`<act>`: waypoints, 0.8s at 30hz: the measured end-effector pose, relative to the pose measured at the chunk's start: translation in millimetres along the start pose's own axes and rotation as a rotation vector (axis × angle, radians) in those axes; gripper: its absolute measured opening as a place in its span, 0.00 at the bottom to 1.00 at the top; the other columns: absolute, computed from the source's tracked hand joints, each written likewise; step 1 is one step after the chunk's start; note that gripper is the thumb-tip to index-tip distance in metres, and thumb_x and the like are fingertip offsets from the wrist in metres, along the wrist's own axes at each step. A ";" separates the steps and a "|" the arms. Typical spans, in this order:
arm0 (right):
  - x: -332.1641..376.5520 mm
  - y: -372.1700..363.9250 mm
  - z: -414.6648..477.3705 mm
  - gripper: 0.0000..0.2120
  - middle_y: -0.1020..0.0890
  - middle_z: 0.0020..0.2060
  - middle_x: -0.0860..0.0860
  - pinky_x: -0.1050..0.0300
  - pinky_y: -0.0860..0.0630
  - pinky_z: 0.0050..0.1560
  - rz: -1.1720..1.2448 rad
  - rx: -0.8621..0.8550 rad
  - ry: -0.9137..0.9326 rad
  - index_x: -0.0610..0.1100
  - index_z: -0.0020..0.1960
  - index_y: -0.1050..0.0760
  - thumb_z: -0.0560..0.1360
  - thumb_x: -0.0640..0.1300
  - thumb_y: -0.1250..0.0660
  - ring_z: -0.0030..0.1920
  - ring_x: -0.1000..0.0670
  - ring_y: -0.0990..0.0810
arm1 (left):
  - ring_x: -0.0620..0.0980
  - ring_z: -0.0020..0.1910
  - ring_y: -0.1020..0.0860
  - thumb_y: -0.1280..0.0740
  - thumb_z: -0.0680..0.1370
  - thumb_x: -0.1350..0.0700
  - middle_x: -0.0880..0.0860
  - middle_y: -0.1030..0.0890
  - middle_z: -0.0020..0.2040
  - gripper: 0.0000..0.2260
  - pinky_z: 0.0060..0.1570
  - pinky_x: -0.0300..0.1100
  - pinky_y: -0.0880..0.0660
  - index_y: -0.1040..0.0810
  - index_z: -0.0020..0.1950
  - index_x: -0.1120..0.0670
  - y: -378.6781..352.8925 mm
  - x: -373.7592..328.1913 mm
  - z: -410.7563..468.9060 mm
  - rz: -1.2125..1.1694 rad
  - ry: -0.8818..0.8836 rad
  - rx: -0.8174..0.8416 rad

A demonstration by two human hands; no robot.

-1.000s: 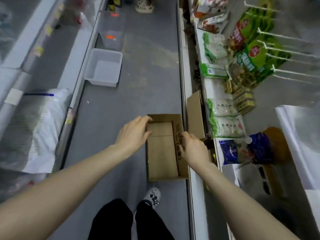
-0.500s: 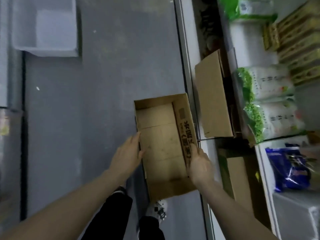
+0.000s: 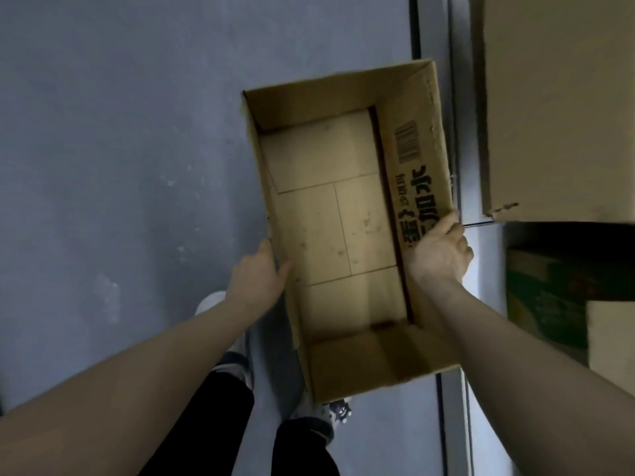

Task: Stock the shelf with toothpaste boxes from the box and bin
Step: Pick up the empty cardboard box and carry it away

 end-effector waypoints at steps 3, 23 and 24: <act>-5.1 -13.9 2.4 0.42 0.36 0.70 0.35 0.42 0.34 0.68 -0.015 -0.075 -0.016 0.34 0.78 0.59 0.77 0.43 0.34 0.66 0.36 0.32 | 0.57 0.42 0.23 0.38 0.82 0.52 0.56 0.22 0.44 0.13 0.42 0.46 0.27 0.31 0.60 0.59 -14.0 2.4 6.9 -0.020 0.010 0.002; 8.3 74.3 -77.9 0.09 0.21 0.52 0.42 0.47 0.22 0.41 0.350 0.021 0.184 0.43 0.59 0.35 0.82 0.45 0.40 0.44 0.42 0.21 | 0.62 0.51 0.22 0.39 0.80 0.61 0.62 0.20 0.52 0.10 0.52 0.51 0.24 0.25 0.60 0.60 133.7 25.8 -70.2 0.014 0.240 -0.164; 9.0 87.5 -86.6 0.08 0.19 0.48 0.42 0.50 0.25 0.37 0.346 -0.017 0.191 0.43 0.58 0.36 0.82 0.45 0.41 0.40 0.44 0.23 | 0.60 0.50 0.22 0.39 0.80 0.60 0.60 0.20 0.51 0.10 0.50 0.49 0.24 0.25 0.60 0.59 143.3 23.4 -78.9 -0.002 0.240 -0.164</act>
Point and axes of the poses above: each hand's wrist, its own z-axis towards the middle knuckle, its own y-axis out of the back of the hand, x = y × z, the point moved 5 cm from there along z, towards the middle knuckle
